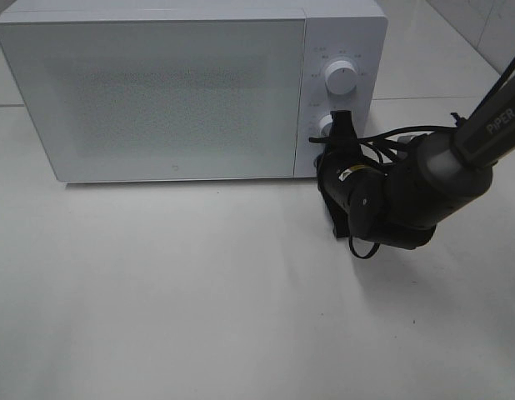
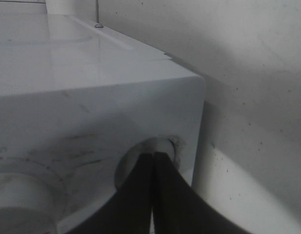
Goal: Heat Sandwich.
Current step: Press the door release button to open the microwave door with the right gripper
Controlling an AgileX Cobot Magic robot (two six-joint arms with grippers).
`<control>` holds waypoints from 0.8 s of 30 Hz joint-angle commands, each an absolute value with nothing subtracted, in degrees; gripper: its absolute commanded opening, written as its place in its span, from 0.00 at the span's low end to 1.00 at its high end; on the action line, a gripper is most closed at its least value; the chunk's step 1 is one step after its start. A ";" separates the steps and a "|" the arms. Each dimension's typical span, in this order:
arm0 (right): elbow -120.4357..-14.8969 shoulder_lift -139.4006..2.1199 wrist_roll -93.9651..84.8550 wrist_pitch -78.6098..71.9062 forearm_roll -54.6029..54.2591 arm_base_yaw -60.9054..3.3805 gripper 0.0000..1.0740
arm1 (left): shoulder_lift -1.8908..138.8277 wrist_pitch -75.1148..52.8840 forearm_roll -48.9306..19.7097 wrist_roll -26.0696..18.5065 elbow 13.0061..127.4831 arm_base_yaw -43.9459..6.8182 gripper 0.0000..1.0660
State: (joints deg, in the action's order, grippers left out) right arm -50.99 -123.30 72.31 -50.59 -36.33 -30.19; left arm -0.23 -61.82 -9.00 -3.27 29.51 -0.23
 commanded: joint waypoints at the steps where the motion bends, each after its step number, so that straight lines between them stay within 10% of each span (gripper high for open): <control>1: -52.37 -122.84 73.17 -57.75 -36.44 -29.51 0.00 | -1.20 -61.48 -9.17 -3.09 29.45 0.00 0.92; 24: -61.08 -123.53 66.58 -57.98 -39.13 -27.50 0.00 | -1.20 -61.48 -9.17 -3.09 29.45 0.00 0.92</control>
